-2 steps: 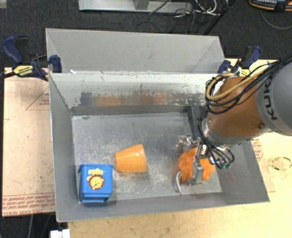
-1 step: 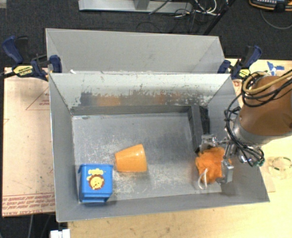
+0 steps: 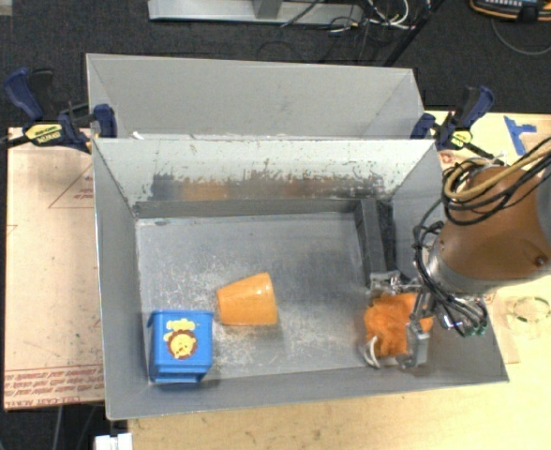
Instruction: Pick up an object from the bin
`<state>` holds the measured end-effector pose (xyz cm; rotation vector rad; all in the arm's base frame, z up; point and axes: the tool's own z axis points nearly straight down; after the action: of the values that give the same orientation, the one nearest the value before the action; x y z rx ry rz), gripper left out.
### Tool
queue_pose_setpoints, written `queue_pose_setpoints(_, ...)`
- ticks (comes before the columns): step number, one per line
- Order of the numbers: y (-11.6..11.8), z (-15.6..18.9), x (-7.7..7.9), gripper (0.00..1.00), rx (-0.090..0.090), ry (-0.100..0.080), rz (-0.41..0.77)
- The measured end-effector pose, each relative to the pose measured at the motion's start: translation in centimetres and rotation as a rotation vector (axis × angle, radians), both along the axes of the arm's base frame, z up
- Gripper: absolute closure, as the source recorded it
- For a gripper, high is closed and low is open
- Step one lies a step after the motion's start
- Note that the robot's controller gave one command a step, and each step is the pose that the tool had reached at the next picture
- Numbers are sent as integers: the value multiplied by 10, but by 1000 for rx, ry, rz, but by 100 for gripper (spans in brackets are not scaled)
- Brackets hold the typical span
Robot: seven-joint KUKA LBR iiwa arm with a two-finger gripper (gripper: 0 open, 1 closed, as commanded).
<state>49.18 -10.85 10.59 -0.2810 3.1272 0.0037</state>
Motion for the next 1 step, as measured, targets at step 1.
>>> queue_pose_setpoints(1,-2,-12,3,0,0,-2,235)
